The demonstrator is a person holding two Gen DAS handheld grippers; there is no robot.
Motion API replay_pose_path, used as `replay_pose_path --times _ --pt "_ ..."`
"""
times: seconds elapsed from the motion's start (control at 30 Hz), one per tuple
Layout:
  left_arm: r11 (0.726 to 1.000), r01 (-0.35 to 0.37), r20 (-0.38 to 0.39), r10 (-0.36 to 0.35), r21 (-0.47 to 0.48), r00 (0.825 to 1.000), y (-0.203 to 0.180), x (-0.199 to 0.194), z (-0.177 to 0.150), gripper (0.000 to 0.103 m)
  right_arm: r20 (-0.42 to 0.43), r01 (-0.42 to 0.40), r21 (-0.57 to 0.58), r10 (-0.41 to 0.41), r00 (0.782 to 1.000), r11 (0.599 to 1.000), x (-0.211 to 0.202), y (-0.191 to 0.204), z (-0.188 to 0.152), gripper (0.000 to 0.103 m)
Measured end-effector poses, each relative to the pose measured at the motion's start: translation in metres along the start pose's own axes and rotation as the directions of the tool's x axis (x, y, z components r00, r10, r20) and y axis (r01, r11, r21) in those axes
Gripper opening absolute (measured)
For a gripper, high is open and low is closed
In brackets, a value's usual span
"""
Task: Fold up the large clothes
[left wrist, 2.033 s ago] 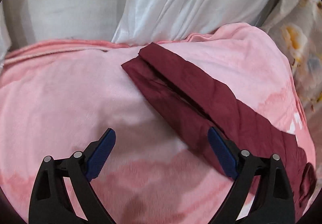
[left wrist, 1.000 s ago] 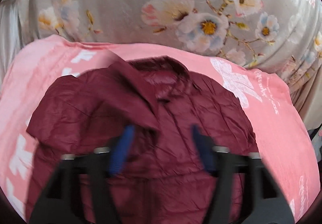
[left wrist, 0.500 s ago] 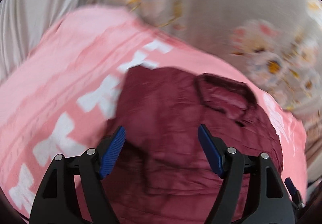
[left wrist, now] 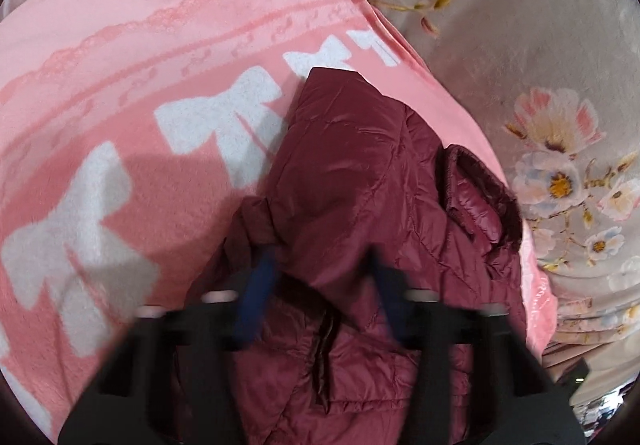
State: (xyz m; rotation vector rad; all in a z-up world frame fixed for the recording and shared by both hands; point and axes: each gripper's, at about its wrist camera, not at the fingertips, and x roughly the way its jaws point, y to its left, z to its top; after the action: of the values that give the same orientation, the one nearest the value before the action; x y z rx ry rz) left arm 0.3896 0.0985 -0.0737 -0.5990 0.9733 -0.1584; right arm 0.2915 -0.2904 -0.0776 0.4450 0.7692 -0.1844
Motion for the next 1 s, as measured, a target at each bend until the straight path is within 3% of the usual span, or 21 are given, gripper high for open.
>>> replay_pose_path --times 0.13,0.2,0.37,0.47,0.57,0.77,0.87,1.0 --pt "0.999 -0.026 0.056 0.024 0.048 0.998 -0.010 -0.014 -0.003 0.012 0.187 0.045 -0.103 -0.025 0.982 0.994 -0.053 0.019 0.005 0.004" --pt "0.994 -0.065 0.093 0.057 0.088 0.994 -0.014 -0.022 -0.009 0.012 0.226 0.093 -0.144 -0.059 0.972 0.985 -0.066 0.023 0.000 0.004" --pt "0.965 -0.186 0.107 0.169 0.185 0.980 -0.015 -0.014 -0.031 0.008 0.097 0.157 -0.181 -0.141 0.985 0.971 -0.041 0.008 -0.022 0.004" --pt "0.962 -0.201 0.071 0.191 0.186 0.979 -0.008 0.002 -0.037 0.006 0.009 0.138 -0.150 -0.138 0.990 0.979 -0.020 -0.006 -0.032 0.004" --pt "0.950 -0.229 0.080 0.217 0.210 0.973 -0.008 0.010 -0.042 0.006 -0.017 0.144 -0.159 -0.149 0.989 0.977 -0.009 -0.006 -0.037 0.005" --pt "0.913 -0.301 0.129 0.275 0.277 0.953 -0.019 0.017 -0.051 0.006 -0.026 0.181 -0.201 -0.189 0.982 0.963 -0.003 0.003 -0.038 0.007" --pt "0.896 -0.328 0.145 0.297 0.300 0.944 -0.024 0.010 -0.054 0.007 -0.015 0.165 -0.147 -0.169 0.985 0.975 -0.018 -0.005 -0.035 0.009" --pt "0.887 -0.329 0.261 0.251 0.324 0.932 -0.036 -0.038 -0.056 0.008 0.146 0.159 -0.064 -0.148 0.978 0.985 -0.080 -0.010 -0.033 0.016"
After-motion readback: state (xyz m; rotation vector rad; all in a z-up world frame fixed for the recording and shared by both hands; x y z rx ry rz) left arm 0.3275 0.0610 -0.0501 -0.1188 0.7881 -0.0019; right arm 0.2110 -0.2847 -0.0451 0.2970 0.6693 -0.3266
